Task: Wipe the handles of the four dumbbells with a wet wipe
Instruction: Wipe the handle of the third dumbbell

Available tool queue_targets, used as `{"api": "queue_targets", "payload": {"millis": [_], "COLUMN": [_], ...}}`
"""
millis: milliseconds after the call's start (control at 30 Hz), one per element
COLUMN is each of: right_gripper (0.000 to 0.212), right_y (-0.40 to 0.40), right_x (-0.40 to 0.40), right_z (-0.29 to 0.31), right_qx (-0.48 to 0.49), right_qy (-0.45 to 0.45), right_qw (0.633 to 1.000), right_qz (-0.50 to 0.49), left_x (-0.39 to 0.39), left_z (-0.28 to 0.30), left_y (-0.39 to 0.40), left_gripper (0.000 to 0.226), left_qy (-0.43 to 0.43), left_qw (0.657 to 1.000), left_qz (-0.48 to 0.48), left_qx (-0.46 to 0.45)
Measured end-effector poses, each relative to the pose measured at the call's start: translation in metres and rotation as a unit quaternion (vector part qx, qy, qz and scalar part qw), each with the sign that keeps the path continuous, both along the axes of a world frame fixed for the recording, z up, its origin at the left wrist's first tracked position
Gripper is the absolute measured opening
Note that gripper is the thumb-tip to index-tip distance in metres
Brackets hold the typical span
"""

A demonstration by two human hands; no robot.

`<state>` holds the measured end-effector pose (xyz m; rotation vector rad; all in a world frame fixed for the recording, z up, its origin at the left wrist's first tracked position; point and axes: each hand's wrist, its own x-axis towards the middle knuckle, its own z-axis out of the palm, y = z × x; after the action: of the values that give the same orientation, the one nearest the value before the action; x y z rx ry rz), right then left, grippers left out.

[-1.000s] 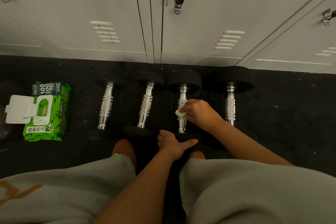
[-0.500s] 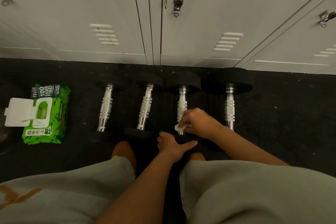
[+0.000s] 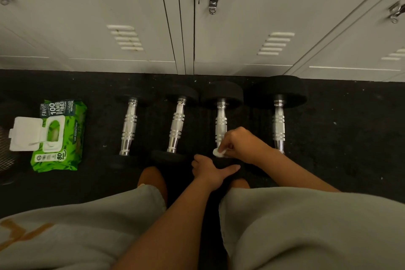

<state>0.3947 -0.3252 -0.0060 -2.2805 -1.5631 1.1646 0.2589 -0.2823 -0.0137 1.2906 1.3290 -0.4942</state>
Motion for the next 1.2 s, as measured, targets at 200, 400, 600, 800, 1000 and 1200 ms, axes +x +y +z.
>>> {"api": "queue_targets", "payload": {"millis": [200,400,600,800,1000,1200], "right_gripper": [0.019,0.02,0.019,0.019,0.021,0.019], "right_y": [0.006,0.007,0.007,0.006,0.011,0.01], "right_x": [0.002,0.002,-0.002,-0.004,-0.002,-0.003], "right_z": [-0.001,0.001,-0.002,-0.003,0.001,-0.001], "right_qx": [-0.019,-0.041,-0.041,-0.031,-0.039,-0.027], "right_qy": [0.008,0.015,-0.002,-0.004,-0.003,-0.008], "right_qw": [1.0,0.999,0.999,0.999,0.999,0.999], "right_qz": [-0.009,-0.008,-0.001,-0.033,-0.023,-0.023], "left_x": [0.001,-0.001,-0.003,-0.002,-0.003,-0.003], "left_z": [-0.001,-0.003,0.0,0.001,0.001,0.0], "left_y": [0.0,0.0,-0.001,-0.001,-0.001,-0.001], "left_gripper": [0.111,0.115,0.11,0.107,0.108,0.109], "left_qy": [-0.001,-0.004,-0.019,-0.026,-0.028,-0.025], "left_qw": [1.0,1.0,1.0,1.0,0.999,1.0], "left_qz": [0.004,0.01,0.012,0.007,0.007,0.008], "left_qx": [-0.004,-0.004,-0.007,0.015,0.019,0.012]}}
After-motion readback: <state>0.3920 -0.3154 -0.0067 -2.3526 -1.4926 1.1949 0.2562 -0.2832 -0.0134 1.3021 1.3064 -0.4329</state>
